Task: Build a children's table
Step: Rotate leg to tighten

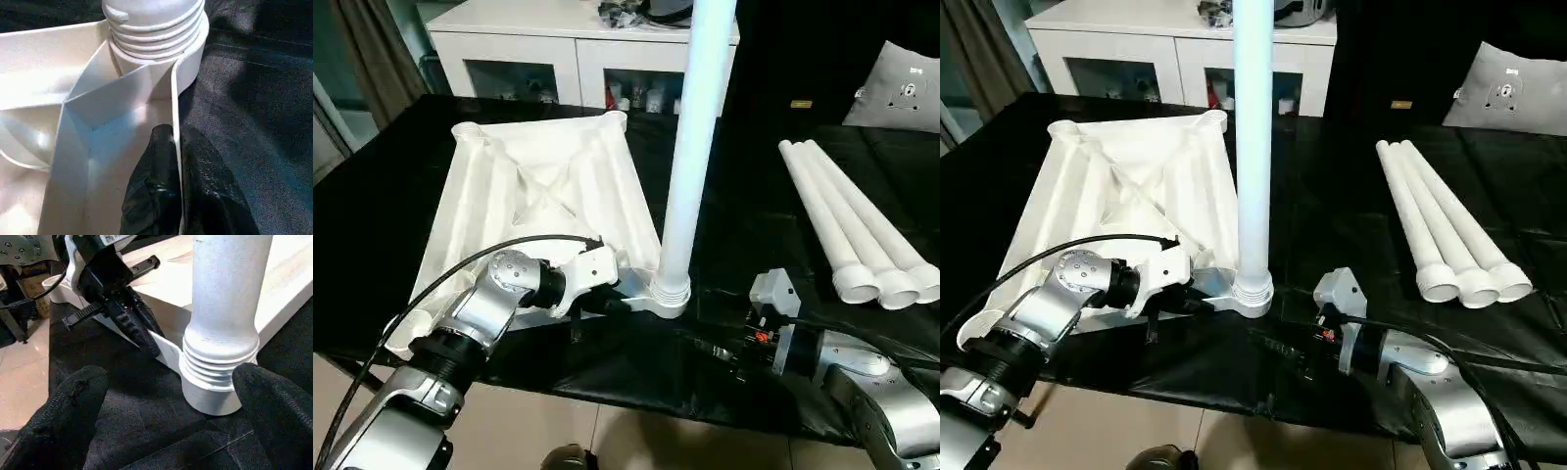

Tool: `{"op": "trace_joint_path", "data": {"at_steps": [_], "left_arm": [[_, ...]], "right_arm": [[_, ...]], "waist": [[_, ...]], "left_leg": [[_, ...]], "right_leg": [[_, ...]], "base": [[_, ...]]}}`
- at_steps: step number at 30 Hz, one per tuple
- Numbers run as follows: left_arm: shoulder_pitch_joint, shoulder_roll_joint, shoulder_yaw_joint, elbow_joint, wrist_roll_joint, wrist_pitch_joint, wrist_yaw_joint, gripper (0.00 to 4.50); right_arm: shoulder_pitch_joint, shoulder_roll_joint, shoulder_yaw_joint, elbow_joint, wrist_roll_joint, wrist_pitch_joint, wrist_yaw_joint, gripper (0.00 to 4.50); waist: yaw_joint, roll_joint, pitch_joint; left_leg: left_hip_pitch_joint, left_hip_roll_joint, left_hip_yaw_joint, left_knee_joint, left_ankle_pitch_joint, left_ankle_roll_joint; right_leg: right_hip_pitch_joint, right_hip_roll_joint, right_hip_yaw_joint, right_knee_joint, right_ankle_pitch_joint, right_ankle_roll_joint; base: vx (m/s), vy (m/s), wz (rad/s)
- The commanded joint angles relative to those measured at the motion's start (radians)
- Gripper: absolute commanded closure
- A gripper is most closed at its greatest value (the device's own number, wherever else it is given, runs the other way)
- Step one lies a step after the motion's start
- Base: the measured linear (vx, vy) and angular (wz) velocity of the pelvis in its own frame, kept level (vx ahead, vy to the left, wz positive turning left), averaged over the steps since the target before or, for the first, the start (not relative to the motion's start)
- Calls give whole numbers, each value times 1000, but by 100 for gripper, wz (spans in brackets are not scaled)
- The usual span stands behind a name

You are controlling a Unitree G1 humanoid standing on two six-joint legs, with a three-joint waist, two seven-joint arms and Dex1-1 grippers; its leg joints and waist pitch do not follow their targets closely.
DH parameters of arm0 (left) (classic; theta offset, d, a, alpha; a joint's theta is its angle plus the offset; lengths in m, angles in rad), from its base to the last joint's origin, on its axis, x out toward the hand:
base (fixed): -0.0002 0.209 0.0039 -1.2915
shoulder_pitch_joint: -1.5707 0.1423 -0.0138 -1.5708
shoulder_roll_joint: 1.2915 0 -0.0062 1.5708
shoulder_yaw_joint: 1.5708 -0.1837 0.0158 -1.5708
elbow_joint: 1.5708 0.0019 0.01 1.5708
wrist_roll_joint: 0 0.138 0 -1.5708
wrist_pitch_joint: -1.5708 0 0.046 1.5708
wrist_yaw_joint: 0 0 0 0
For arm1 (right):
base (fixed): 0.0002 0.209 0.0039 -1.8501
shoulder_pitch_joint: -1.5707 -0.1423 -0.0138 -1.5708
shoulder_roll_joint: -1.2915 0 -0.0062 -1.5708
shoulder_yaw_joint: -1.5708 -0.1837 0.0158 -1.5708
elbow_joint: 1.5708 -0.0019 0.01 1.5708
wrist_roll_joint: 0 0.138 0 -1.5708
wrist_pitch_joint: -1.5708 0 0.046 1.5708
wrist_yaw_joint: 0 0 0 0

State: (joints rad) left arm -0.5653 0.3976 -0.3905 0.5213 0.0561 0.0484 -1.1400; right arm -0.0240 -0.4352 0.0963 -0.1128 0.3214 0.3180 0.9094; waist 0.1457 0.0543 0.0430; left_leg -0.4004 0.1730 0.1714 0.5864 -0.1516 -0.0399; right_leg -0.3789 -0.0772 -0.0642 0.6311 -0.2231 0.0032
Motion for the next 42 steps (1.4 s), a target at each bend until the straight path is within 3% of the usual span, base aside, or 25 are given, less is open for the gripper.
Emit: {"op": "trace_joint_path", "data": {"at_steps": [1,5,6,12,17,18,19,24,29,30,34,35,37,38,39,42], "left_arm": [[3,16,-24,21,23,-14,-26,445],[6,35,-36,-7,-11,-81,-127,445],[2,39,-43,-7,-7,-97,-138,445],[-14,44,-83,-13,-8,-162,-228,445],[-27,34,-90,0,-6,-176,-248,445],[-36,27,-92,13,-4,-189,-256,445],[-36,27,-92,13,-4,-189,-256,445],[-51,11,-99,38,1,-212,-273,450],[-60,7,-100,54,4,-217,-272,450],[-64,5,-100,62,4,-219,-273,450],[-74,4,-97,84,9,-230,-275,450],[-75,4,-97,86,10,-231,-275,450],[-77,4,-95,92,12,-235,-278,450],[-78,5,-94,98,14,-238,-279,450],[-78,5,-94,99,14,-238,-279,450],[-80,5,-93,108,14,-237,-278,450]], "right_arm": [[-21,-1,-3,3,5,-7,-6,0],[-79,-19,-9,53,-1,-24,25,0],[-90,-26,-7,60,0,-25,37,0],[-157,-75,50,102,-16,-40,151,0],[-182,-88,85,126,-27,-51,198,0],[-195,-91,97,144,-29,-57,223,0],[-195,-91,97,144,-29,-57,223,0],[-236,-81,117,206,-35,-66,252,66],[-244,-79,127,213,-32,-58,265,87],[-246,-78,128,217,-32,-57,270,116],[-254,-77,139,240,-38,-65,284,129],[-255,-76,140,243,-38,-67,285,158],[-259,-75,145,253,-40,-70,291,166],[-263,-71,150,262,-44,-73,294,174],[-264,-71,150,263,-45,-73,295,180],[-268,-64,156,269,-47,-71,296,187]], "waist": [[2,-12,-54],[0,-11,-54],[2,-9,-55],[14,-6,-54],[17,-7,-49],[15,-2,-45],[15,-6,-45],[9,-2,-40],[9,3,-39],[8,3,-38],[8,6,-33],[8,5,-32],[9,5,-30],[9,11,-30],[7,6,-30],[8,7,-31]], "left_leg": [[28,63,-29,-78,-331,9],[28,63,-29,-78,-318,11],[29,64,-27,-75,-298,17],[29,66,-22,-71,-266,40],[31,68,-21,-74,-296,32],[32,69,-22,-76,-317,26],[33,68,-23,-77,-329,20],[34,69,-24,-81,-353,8],[31,70,-24,-81,-327,22],[32,69,-23,-80,-334,21],[34,71,-25,-85,-376,8],[36,71,-24,-85,-385,5],[37,72,-26,-87,-400,-2],[36,73,-28,-89,-407,-7],[36,73,-27,-90,-409,-9],[35,72,-26,-90,-390,-4]], "right_leg": [[22,-89,51,-101,-286,-166],[21,-89,51,-96,-248,-177],[20,-86,51,-92,-199,-188],[22,-84,50,-81,-101,-214],[22,-86,51,-85,-139,-218],[20,-86,52,-88,-162,-215],[22,-88,52,-90,-181,-212],[20,-88,53,-93,-202,-216],[21,-85,52,-90,-159,-222],[21,-85,52,-91,-165,-224],[19,-89,54,-97,-230,-219],[17,-90,55,-99,-244,-219],[16,-92,57,-102,-273,-212],[16,-92,56,-102,-283,-208],[17,-91,57,-103,-280,-207],[17,-91,57,-102,-257,-212]], "base": [[0,0,0],[0,0,0],[0,0,0],[0,0,0],[0,0,0],[0,0,0],[0,0,0],[0,0,0],[0,0,0],[0,0,0],[0,0,0],[0,0,0],[0,0,0],[0,0,0],[0,0,0],[0,0,0]]}}
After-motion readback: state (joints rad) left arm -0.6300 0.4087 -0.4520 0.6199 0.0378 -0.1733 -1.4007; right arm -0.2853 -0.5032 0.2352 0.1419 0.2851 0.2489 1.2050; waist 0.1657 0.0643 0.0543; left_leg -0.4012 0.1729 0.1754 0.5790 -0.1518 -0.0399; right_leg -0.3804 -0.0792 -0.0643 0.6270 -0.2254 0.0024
